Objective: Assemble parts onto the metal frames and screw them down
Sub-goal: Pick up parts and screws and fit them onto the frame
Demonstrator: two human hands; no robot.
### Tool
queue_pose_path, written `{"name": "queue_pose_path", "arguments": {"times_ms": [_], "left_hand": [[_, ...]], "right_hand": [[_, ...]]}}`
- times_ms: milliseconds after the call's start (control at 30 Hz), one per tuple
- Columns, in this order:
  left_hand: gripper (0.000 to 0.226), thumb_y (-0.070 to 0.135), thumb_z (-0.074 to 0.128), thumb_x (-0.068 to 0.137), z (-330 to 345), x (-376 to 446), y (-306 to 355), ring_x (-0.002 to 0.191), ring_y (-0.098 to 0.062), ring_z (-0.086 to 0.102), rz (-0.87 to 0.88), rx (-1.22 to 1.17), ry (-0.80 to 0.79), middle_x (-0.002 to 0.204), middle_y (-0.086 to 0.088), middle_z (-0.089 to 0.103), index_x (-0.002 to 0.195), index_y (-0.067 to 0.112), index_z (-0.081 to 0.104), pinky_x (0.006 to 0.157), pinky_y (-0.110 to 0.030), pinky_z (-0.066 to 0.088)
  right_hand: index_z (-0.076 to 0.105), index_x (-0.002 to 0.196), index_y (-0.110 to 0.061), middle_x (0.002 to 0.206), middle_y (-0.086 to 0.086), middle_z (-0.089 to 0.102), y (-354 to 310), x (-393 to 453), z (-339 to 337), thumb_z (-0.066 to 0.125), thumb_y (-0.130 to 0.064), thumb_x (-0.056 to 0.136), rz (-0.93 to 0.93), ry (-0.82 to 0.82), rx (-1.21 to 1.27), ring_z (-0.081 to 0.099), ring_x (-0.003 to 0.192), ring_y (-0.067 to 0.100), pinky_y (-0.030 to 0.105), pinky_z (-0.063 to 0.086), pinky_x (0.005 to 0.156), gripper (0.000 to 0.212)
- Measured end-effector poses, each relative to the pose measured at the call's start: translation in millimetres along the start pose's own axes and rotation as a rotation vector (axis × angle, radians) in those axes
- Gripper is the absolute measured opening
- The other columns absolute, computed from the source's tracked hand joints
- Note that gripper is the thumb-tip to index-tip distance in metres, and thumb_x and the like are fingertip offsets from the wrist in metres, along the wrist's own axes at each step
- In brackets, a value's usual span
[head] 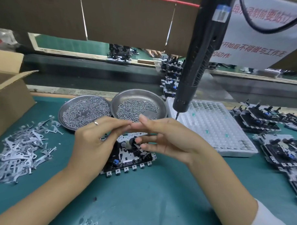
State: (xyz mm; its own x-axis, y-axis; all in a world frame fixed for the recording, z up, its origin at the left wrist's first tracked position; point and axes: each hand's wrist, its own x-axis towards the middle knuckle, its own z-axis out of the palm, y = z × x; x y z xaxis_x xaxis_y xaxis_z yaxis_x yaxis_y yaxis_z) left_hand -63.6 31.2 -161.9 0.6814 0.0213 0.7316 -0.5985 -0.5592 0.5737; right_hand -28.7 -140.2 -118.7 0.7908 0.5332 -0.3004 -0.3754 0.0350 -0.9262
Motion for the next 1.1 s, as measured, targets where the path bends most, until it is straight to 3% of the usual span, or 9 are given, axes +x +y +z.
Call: {"name": "queue_pose_path", "arguments": {"times_ms": [167,300,367,533,667,833,900,1000,1100], "left_hand": [[0.015,0.017,0.066,0.082,3.4,-4.2,-2.3,0.076,-0.002,0.067,-0.367,-0.212,0.064,0.077,0.009,0.072,0.094,0.023,0.072,0.073,-0.013,0.05],[0.014,0.017,0.067,0.083,6.9,-5.3,-4.9,0.074,0.002,0.066,-0.445,-0.264,0.078,0.078,0.013,0.072,0.091,0.028,0.071,0.067,-0.009,0.049],[0.015,0.016,0.067,0.083,9.3,-6.4,-4.9,0.074,0.003,0.066,-0.47,-0.297,0.094,0.078,0.015,0.072,0.089,0.029,0.071,0.067,-0.011,0.051],[0.015,0.016,0.067,0.082,12.1,-8.9,-5.1,0.076,0.002,0.068,-0.485,-0.362,0.118,0.079,0.016,0.073,0.091,0.026,0.07,0.068,-0.012,0.053],[0.016,0.016,0.067,0.081,11.9,-10.3,-9.3,0.075,0.001,0.068,-0.495,-0.393,0.116,0.078,0.016,0.073,0.09,0.029,0.07,0.068,-0.01,0.052],[0.014,0.024,0.068,0.077,12.9,-11.4,-12.1,0.076,-0.002,0.069,-0.503,-0.427,0.092,0.08,0.013,0.073,0.089,0.03,0.071,0.072,-0.009,0.05],[0.015,0.026,0.067,0.076,13.2,-11.9,-11.7,0.077,-0.003,0.069,-0.504,-0.434,0.087,0.08,0.013,0.073,0.09,0.03,0.071,0.073,-0.01,0.051],[0.016,0.03,0.066,0.074,13.4,-12.7,-10.8,0.078,-0.005,0.07,-0.522,-0.458,0.087,0.08,0.011,0.074,0.09,0.029,0.071,0.077,-0.013,0.052],[0.014,0.022,0.068,0.077,14.1,-12.9,-10.9,0.077,-0.003,0.069,-0.522,-0.458,0.086,0.081,0.014,0.074,0.09,0.027,0.071,0.073,-0.009,0.05]], "right_hand": [[0.075,0.093,-0.009,0.088,0.007,0.074,-18.1,-34.6,-35.4,0.068,-0.015,0.085,-0.073,0.174,-0.41,0.064,0.066,0.01,0.02,0.054,0.062,0.012],[0.074,0.096,-0.01,0.076,0.001,0.071,-27.6,-74.0,-101.7,0.066,-0.004,0.086,-0.066,0.647,-0.992,0.062,0.061,0.007,0.014,0.048,0.055,0.014],[0.071,0.105,-0.01,0.081,-0.001,0.067,-28.3,-87.9,-135.4,0.059,-0.001,0.088,-0.03,0.795,-1.265,0.06,0.071,0.012,0.017,0.041,0.062,0.023],[0.055,0.13,-0.014,0.1,-0.001,0.065,-14.1,-100.9,-180.6,0.051,0.002,0.092,0.135,0.721,-1.474,0.06,0.086,0.02,0.031,0.047,0.079,0.041],[0.04,0.142,-0.026,0.112,-0.002,0.063,-1.3,-99.6,-189.1,0.048,0.001,0.093,0.117,0.689,-1.579,0.058,0.091,0.02,0.04,0.05,0.083,0.057],[0.016,0.147,-0.045,0.091,-0.001,0.042,9.6,-96.4,-190.4,0.036,0.007,0.09,0.16,0.733,-1.721,0.053,0.075,0.021,0.033,0.047,0.062,0.08],[0.02,0.148,-0.041,0.088,-0.004,0.039,9.8,-95.4,-192.5,0.036,0.011,0.086,0.147,0.743,-1.721,0.052,0.076,0.019,0.029,0.041,0.057,0.082],[0.037,0.144,-0.028,0.108,0.006,0.053,12.3,-95.5,-194.5,0.037,0.018,0.081,0.097,0.744,-1.681,0.059,0.092,0.025,0.033,0.049,0.076,0.078],[0.057,0.13,-0.009,0.104,0.015,0.065,11.8,-103.3,-193.2,0.044,0.022,0.081,-0.122,0.814,-1.574,0.064,0.089,0.021,0.026,0.047,0.084,0.059]]}}
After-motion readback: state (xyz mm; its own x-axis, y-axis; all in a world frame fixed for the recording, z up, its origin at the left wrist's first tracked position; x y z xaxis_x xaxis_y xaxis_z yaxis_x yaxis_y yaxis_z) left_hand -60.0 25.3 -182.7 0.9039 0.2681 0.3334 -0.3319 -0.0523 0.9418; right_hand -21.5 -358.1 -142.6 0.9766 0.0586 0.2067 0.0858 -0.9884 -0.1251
